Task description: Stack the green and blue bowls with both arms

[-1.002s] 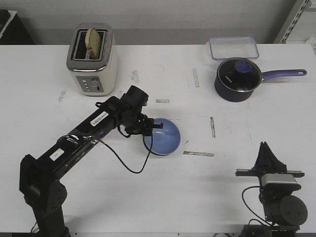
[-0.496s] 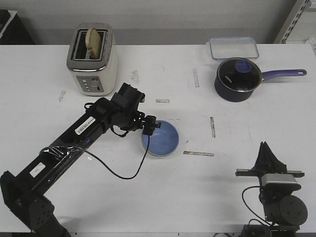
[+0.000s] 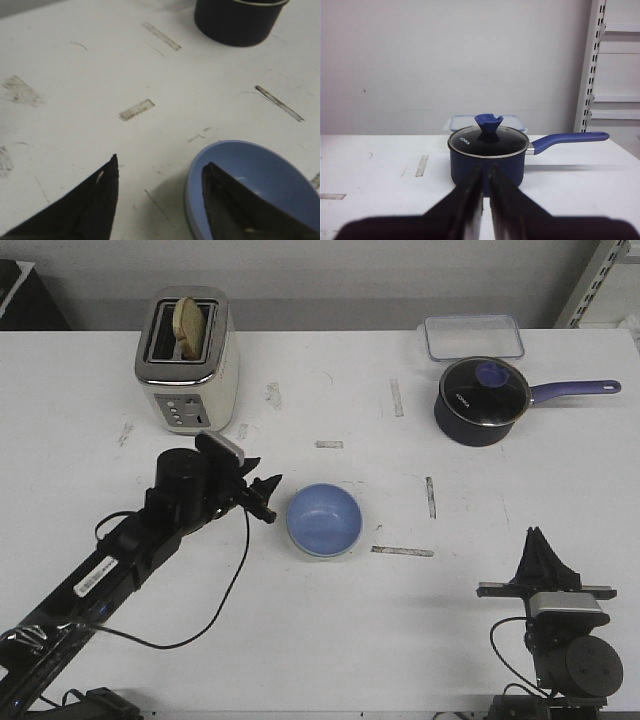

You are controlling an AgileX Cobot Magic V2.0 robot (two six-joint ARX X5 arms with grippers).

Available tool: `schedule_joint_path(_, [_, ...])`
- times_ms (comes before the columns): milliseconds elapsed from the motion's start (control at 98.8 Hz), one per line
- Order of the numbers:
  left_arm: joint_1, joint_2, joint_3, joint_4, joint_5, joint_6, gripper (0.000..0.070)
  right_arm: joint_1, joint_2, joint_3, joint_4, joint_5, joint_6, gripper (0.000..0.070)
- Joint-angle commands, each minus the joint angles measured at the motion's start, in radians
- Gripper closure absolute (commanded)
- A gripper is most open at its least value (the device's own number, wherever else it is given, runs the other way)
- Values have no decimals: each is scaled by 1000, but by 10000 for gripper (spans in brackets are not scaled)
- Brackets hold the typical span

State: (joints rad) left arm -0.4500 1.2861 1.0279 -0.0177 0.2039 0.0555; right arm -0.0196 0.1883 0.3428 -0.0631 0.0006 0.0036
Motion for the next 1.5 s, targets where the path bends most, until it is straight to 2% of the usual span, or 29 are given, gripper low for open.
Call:
schedule_joint_path(0, [23,-35,-92,134,-3,40,510,1,-4,5,10,0,-1,691])
schedule_joint_path(142, [93,-118,-259,279,-3,30,520,1,-4,5,10,0,-1,691])
schedule_joint_path(182, [114,-139,-296,301,-3,30,565,1,-4,5,10,0,-1,691])
schedule_joint_path(253, [148,-179,-352,324,-3,30,700,1,-4,5,10,0,-1,691])
schedule_joint_path(314, [179,-212,-397,354,-4,19,699,1,-4,5,10,0,-1,691])
schedule_joint_path(526, [290,-336,-518,413,-4,-93,699,1,-4,5,10,0,-1,691])
schedule_joint_path(668, [354,-431,-585,412,-8,-93,699,1,-4,5,10,0,-1,691])
schedule_joint_path(850, [416,-563,-671,407,-62,-94,698,1,-4,5,10,0,-1,691])
schedule_joint_path(931, [432,-621,-680,370,-63,-93,698,1,-4,5,10,0,-1,691])
schedule_joint_path(1488, [431,-916,-680,336,-63,-94,698,1,-4,5,10,0,-1,691])
